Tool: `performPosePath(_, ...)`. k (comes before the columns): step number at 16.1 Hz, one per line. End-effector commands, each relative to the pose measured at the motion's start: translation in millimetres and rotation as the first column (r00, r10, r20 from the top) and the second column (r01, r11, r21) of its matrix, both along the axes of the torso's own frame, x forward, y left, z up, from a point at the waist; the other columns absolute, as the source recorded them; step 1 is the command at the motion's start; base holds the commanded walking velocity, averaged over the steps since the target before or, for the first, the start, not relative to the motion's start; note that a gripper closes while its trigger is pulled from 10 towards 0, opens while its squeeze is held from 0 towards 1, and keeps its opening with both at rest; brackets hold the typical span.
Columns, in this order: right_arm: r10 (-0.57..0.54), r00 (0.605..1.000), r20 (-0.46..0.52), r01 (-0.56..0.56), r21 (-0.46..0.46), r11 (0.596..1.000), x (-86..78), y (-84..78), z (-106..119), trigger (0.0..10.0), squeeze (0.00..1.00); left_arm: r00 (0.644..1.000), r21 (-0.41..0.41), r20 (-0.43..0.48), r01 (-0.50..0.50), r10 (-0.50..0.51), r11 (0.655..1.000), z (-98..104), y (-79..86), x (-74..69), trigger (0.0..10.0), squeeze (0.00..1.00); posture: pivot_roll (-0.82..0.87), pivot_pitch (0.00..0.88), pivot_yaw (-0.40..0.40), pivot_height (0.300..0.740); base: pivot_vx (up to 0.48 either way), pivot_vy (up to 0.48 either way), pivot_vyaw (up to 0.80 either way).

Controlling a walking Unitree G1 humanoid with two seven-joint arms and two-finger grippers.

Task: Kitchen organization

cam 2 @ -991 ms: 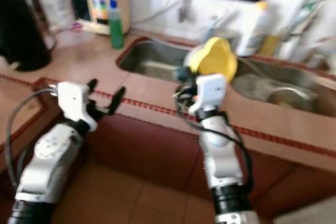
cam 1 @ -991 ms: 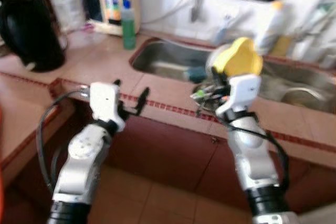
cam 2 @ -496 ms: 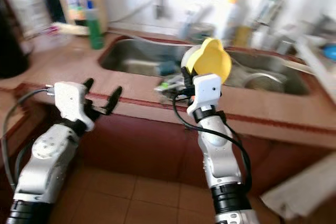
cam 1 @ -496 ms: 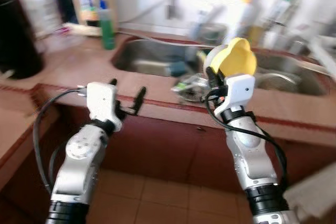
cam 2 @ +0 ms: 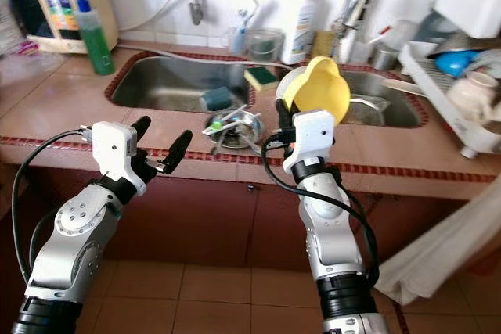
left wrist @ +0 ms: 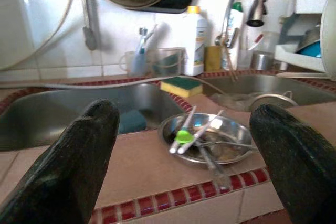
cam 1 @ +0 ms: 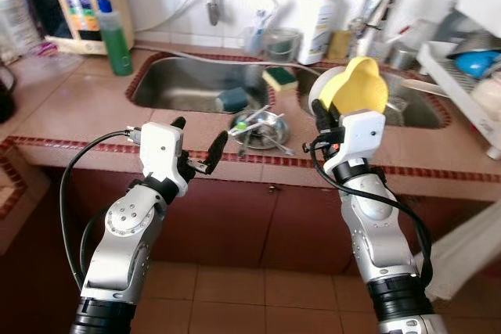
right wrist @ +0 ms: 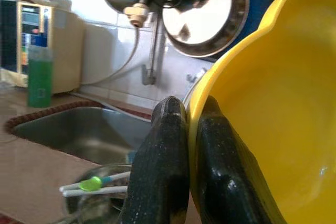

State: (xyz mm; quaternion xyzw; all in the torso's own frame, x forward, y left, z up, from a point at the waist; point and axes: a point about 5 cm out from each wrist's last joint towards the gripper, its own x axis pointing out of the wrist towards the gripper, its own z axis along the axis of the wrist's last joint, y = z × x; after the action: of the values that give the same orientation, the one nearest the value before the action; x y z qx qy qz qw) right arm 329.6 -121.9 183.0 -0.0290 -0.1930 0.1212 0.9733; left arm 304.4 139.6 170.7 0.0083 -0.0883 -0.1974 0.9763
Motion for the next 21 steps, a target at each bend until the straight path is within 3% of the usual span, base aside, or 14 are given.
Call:
performPosePath(1, 0.000, 1.000, 0.030, 0.000, -0.004, 1.000, 1.0, 0.7, 7.0, 10.0, 0.00, 1.000, 0.001, 0.011, 0.001, -0.001, 1.000, 3.5, 0.9, 1.2, 10.0, 0.00, -0.05, 0.000, -0.037, 0.740, 0.000, 0.000, 0.00)
performPosePath(7, 0.011, 0.999, 0.035, -0.010, -0.011, 1.000, 0.3, 2.4, 7.1, 10.0, 0.00, 1.000, -0.019, 0.006, -0.029, 0.029, 0.999, 4.6, 4.7, 3.2, 10.0, 0.00, -0.05, 0.000, -0.038, 0.740, 0.176, 0.000, 0.00)
performPosePath(21, 0.042, 0.999, 0.031, -0.041, -0.029, 0.999, -0.1, 7.2, 6.1, 10.0, 0.00, 0.998, -0.045, 0.007, -0.061, 0.062, 0.997, 7.3, 8.7, 2.9, 10.0, 0.00, -0.03, 0.000, -0.050, 0.740, 0.335, 0.000, 0.00)
